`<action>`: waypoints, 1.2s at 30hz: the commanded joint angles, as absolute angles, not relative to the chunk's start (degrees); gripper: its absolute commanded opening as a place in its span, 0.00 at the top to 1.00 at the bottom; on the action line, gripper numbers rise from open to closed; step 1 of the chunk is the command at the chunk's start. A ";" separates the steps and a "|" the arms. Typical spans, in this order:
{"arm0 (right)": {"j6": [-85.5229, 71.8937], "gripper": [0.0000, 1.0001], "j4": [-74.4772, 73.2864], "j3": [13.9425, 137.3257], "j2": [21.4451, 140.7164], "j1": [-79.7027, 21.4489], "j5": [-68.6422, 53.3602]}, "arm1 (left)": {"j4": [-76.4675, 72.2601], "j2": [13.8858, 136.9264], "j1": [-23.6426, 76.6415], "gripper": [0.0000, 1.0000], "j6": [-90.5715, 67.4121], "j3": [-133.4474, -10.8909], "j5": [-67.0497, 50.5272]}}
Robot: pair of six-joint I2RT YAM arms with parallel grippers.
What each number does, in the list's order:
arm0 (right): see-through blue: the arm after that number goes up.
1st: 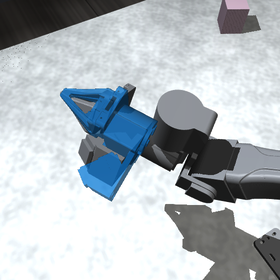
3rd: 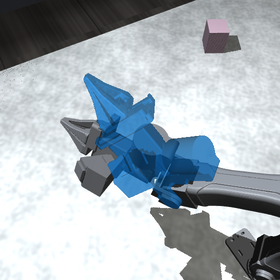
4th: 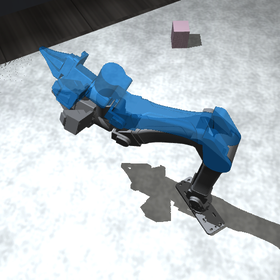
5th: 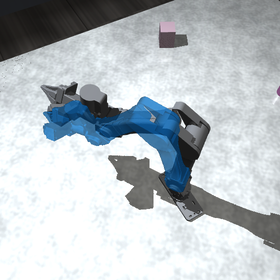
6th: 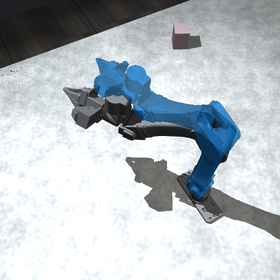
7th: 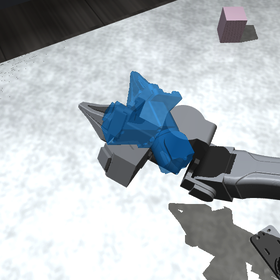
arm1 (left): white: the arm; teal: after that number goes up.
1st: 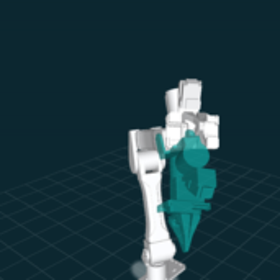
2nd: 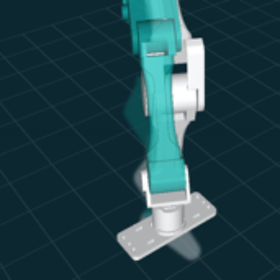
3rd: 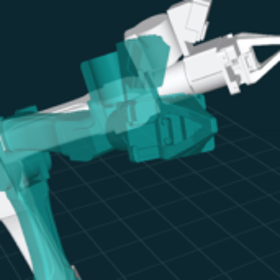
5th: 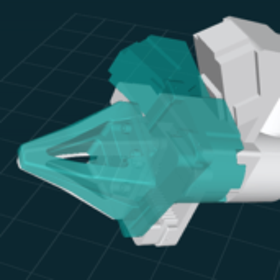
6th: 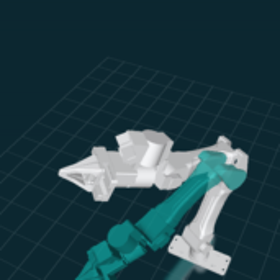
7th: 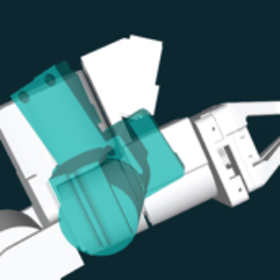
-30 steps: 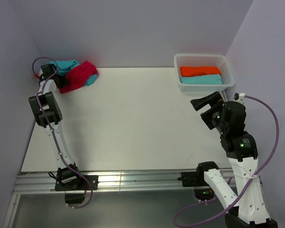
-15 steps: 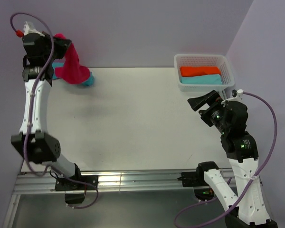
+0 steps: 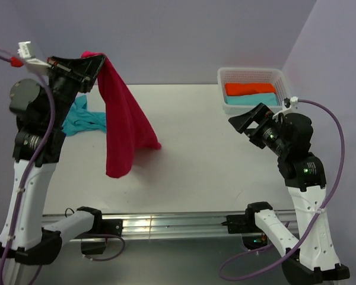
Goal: Roll the t-shirts
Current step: Move the tshirt to the center of the board
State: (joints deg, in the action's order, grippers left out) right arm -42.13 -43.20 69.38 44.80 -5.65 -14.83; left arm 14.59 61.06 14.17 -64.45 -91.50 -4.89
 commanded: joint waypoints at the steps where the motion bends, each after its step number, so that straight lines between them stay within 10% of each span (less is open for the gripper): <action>1: -39.90 0.01 -43.42 70.14 45.44 -5.80 -17.23 | 11.78 70.20 15.02 1.00 -66.89 -95.51 -6.85; 5: -40.25 0.01 -42.81 68.48 46.58 -5.80 -18.19 | 14.50 88.45 20.29 1.00 -65.47 -118.24 -12.28; 20: -39.64 0.02 -41.84 67.59 47.55 -3.43 -12.65 | 14.33 96.96 31.91 0.98 -65.13 -124.83 -16.88; 28: -40.69 0.03 -40.17 65.22 50.27 -3.25 -14.24 | 31.87 76.68 27.95 0.01 -61.35 -92.42 -9.78; 36: -41.04 0.04 -40.52 64.25 51.59 -3.43 -15.82 | 48.24 75.65 19.34 0.02 -53.45 -75.86 -2.91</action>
